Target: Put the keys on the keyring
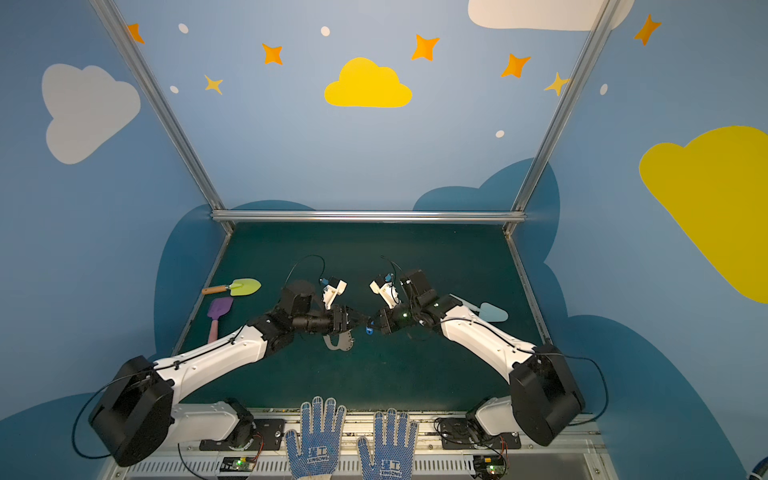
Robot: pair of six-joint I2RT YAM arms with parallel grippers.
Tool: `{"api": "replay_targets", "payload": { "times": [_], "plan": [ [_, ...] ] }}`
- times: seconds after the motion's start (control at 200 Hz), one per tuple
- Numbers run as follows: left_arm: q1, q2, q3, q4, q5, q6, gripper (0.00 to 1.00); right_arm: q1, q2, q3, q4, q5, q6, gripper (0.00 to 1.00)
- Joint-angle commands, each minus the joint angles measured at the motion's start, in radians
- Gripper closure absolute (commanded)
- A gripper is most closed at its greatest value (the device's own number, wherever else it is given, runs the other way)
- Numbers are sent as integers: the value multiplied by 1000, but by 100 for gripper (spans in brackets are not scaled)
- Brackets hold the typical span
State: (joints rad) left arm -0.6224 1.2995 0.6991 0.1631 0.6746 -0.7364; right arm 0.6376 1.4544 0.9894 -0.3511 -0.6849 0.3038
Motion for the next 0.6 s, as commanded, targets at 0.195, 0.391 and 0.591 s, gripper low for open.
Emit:
{"api": "replay_targets", "payload": {
  "times": [0.195,0.391,0.591],
  "plan": [
    [-10,20,-32,30,-11,54,50,-25,223,197,-424,-263,-8,100],
    [-6,23,-29,-13,-68,64,48,-38,304,182,-445,-124,-49,100],
    [-5,37,-21,-27,-68,55,48,-47,412,152,-407,69,-20,86]
  ]
}}
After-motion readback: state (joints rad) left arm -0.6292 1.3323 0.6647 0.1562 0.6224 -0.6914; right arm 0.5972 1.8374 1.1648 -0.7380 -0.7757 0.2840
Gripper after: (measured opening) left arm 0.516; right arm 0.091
